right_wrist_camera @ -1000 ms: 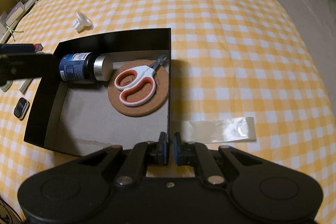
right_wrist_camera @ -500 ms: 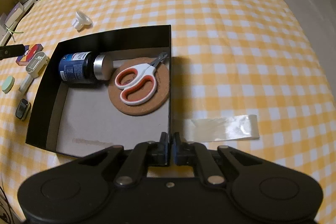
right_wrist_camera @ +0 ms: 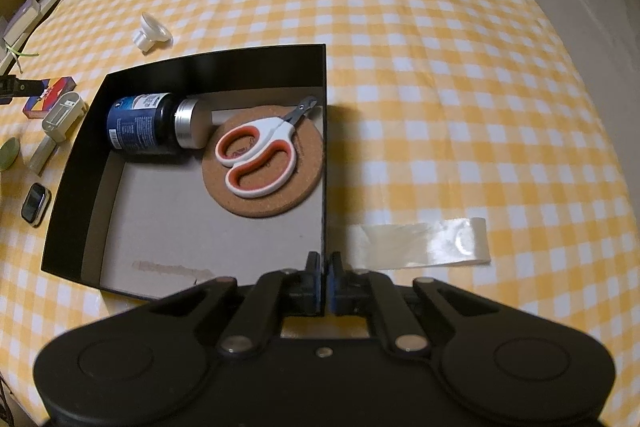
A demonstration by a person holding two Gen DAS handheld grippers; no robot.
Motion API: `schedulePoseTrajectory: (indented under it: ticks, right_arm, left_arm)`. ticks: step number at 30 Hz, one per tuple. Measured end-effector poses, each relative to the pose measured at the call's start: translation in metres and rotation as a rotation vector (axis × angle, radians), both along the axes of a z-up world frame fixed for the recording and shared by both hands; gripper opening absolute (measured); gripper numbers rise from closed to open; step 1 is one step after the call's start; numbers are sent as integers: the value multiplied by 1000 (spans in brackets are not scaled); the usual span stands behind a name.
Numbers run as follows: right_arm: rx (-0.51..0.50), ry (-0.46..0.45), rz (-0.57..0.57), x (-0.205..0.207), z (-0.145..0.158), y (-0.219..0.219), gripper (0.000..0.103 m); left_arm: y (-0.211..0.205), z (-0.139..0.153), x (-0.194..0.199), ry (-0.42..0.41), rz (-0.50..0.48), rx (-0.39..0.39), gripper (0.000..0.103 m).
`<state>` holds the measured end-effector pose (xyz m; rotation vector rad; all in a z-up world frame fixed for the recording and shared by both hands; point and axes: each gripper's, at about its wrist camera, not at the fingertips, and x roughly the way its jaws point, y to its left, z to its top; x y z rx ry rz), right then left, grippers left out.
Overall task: Organize rigid objects
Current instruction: 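Withdraw the left tool and lower it onto the red-blue card box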
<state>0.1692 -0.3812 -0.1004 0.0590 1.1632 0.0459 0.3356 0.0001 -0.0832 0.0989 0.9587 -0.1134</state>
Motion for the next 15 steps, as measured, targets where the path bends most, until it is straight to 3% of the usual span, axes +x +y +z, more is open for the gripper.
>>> schedulePoseTrajectory:
  ticks: [6,15]
  right_arm:
    - [8,0,-2,-1,-1,-1,5]
    - [24,1,-5,-4,0,-5,5]
  left_arm:
    - [11,-15,16,38,62,6,103]
    - [13,-36,37,61,60,55,103]
